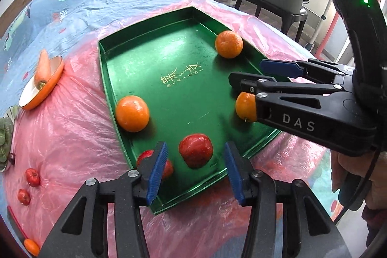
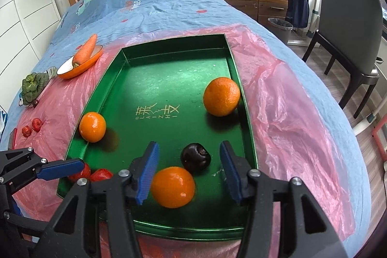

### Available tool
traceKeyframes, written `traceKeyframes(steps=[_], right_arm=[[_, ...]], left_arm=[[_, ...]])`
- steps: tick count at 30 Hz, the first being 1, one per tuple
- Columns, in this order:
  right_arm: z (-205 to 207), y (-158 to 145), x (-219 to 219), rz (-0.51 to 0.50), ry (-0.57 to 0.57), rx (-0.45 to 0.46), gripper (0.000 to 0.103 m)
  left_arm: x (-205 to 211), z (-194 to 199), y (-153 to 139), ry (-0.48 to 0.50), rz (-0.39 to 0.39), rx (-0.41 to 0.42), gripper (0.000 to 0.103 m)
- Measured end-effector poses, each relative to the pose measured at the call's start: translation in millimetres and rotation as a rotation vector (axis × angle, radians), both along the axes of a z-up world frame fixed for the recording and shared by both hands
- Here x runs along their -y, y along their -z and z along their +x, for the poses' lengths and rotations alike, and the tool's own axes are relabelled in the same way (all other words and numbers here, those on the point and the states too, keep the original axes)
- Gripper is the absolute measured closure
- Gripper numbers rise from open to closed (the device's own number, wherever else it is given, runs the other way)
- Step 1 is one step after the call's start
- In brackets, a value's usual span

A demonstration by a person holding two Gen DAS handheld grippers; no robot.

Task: Organize fruits
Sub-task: 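Open both tools to drop the tomato and plum into the tray, then withdraw both tools and reach toward the next tomato and plum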

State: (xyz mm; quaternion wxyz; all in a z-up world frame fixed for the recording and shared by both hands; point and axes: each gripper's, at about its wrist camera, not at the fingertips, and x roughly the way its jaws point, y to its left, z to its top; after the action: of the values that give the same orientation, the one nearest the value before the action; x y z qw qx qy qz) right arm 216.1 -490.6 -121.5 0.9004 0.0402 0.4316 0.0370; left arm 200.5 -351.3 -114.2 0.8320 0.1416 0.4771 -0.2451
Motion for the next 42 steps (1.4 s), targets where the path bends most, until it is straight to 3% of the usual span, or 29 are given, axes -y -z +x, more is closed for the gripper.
traceKeyframes(steps=[19,32,42], right_arm=[[-69,-63,-30,-0.016,-0.037,0.066,0.006],[-114,-83,-91,0.001,-0.141,0.092,0.006],[-119,-86,-151,0.010,-0.258,0.099,0.006]], left_arm=[[-82,-64,-40,-0.150,-0.020,0.053,0.060],[-158,-112,-45,-0.262,-0.020,0.078,0.060],[-221,-131,-37,-0.379,-0.023,0.095,0.060]])
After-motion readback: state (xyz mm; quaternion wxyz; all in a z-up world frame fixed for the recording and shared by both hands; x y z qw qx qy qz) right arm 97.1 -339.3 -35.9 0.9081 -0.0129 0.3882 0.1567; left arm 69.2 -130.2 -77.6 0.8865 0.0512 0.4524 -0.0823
